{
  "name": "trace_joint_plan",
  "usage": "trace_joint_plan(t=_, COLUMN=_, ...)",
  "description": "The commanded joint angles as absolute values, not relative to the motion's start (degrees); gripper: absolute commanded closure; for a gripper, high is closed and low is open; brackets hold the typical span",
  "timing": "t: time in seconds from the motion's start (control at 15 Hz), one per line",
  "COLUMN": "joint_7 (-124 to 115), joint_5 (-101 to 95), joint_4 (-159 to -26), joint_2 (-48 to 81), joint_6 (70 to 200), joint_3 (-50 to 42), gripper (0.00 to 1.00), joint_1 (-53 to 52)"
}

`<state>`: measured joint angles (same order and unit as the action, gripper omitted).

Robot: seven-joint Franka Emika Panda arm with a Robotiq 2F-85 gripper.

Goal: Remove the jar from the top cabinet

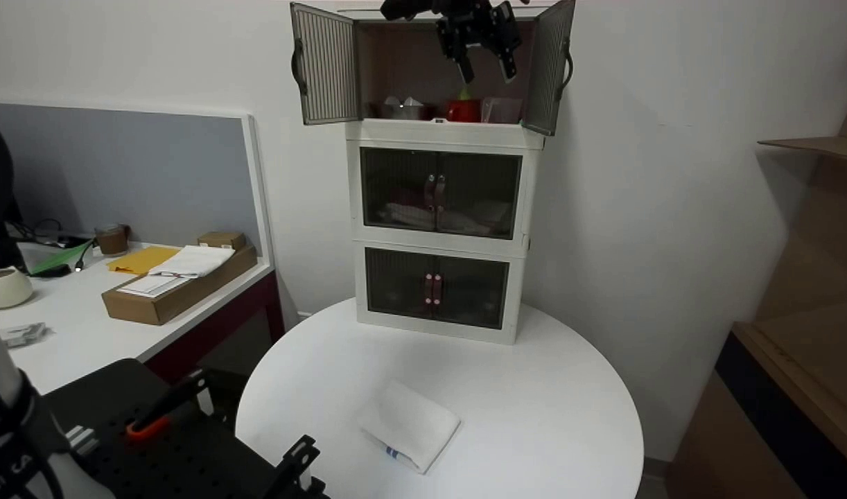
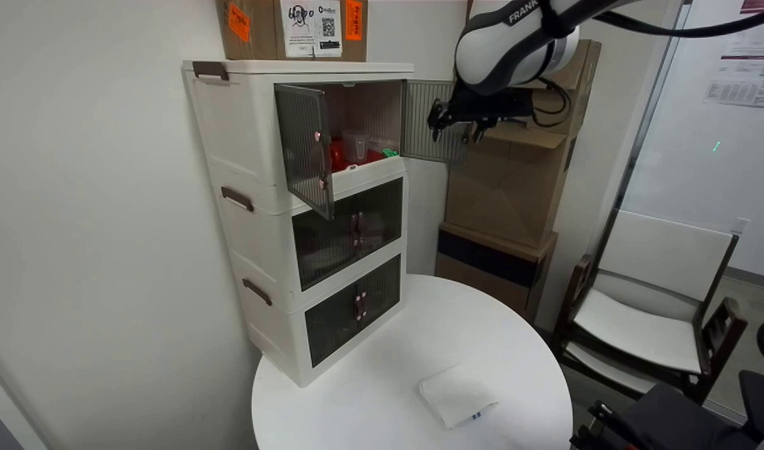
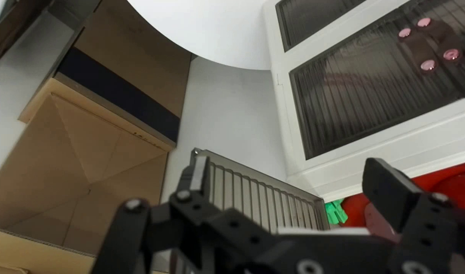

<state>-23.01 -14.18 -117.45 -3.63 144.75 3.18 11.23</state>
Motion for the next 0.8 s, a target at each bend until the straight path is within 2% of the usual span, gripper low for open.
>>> trace_joint_plan(t=0.0, joint_7=-28.8, joint_5=-14.2, joint_4=-107.3, joint_2=4.5, joint_6=142.3, joint_3=2.2, gripper=0.0, joint_1=6.9)
trace_joint_plan(t=0.33, joint_7=-33.5, joint_5=-12.5, joint_4=-102.2, joint_2=9.8, joint_6=143.4, joint_3=0.6, gripper=0.0, joint_1=1.9)
trace_joint_plan(t=0.4, joint_7=-31.7, joint_5=-13.0, joint_4=-105.7, joint_2=7.5, joint_6=144.4, joint_3=-0.1, gripper=0.0, joint_1=1.8)
trace_joint_plan(t=0.73, joint_7=-32.4, joint_5=-12.8, joint_4=-103.8, joint_2=9.1, joint_6=144.4, joint_3=-0.7, gripper=0.0, joint_1=0.8)
